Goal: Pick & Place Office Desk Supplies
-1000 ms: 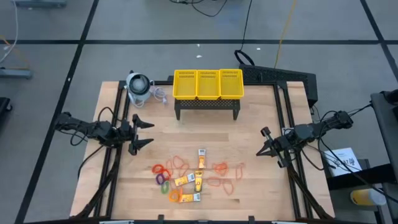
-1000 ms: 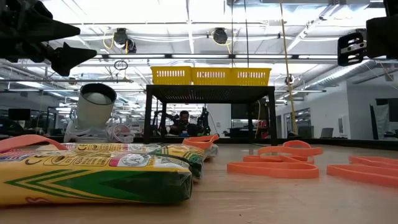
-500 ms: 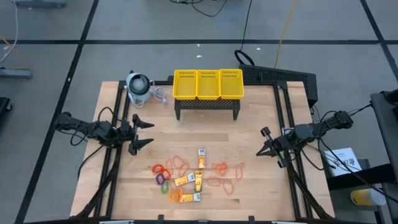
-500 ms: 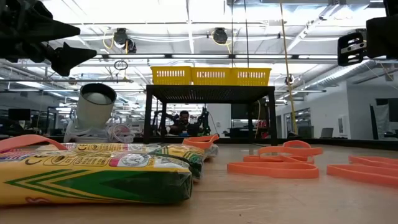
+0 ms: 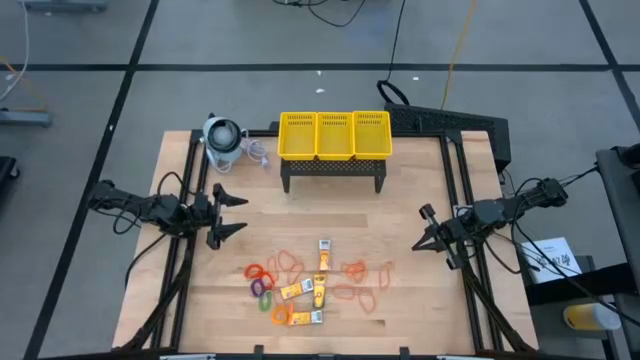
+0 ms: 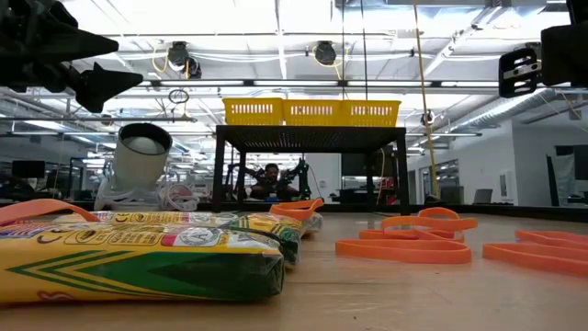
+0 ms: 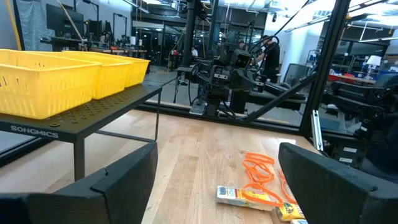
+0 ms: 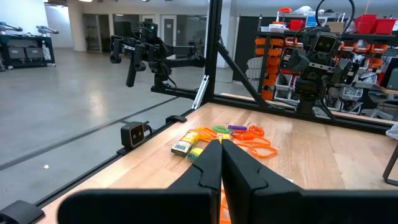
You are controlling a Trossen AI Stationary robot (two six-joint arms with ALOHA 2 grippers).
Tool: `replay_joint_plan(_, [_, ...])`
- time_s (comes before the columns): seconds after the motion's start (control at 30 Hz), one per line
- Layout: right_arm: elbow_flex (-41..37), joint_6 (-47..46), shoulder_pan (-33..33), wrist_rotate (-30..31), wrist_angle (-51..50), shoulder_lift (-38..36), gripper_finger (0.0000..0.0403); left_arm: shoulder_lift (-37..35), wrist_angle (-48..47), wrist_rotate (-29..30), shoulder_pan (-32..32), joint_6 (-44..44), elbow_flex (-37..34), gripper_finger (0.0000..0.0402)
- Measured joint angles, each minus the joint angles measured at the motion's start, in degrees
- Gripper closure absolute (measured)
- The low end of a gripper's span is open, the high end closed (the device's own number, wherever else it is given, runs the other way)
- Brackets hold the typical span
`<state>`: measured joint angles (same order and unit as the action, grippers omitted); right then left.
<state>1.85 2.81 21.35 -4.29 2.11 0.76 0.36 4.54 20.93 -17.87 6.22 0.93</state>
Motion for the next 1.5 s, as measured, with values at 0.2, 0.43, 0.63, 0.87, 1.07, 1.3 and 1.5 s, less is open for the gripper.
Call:
replay_joint_plan(0.2, [0.00, 0.00, 0.01, 0.00, -0.01, 0.02, 0.0403, 0.02, 0.00, 0.00, 0.00, 0.00, 0.00, 0.0062])
replay_joint_plan(0.43, [0.00, 0.00, 0.02, 0.00, -0.02, 0.02, 0.0403, 0.00, 0.00, 0.00, 0.00, 0.00, 0.00, 0.0062])
replay_joint_plan(0.63, [0.00, 0.01, 0.01, 0.00, 0.00, 0.02, 0.0403, 0.01, -0.01, 0.00, 0.00, 0.00, 0.00, 0.0062])
replay_joint_plan(0.87, [0.01, 0.00, 0.01, 0.00, 0.00, 0.01, 0.0403, 0.02, 0.00, 0.00, 0.00, 0.00, -0.01, 0.0062])
replay_joint_plan(1.07, [0.02, -6.69, 0.10, -0.89, 3.03, 0.08, 0.0403, 0.02, 0.00, 0.00, 0.00, 0.01, 0.00, 0.0062])
replay_joint_plan(1.3, [0.00, -22.12, 0.13, -1.69, 15.13, 0.06, 0.0403, 0.02, -0.02, 0.00, 0.00, 0.02, -0.02, 0.0062])
replay_joint_plan(1.5, [-0.01, -13.09, 0.13, 0.15, 16.46, 0.08, 0.0403, 0.01, 0.00, 0.00, 0.00, 0.00, -0.01, 0.0062])
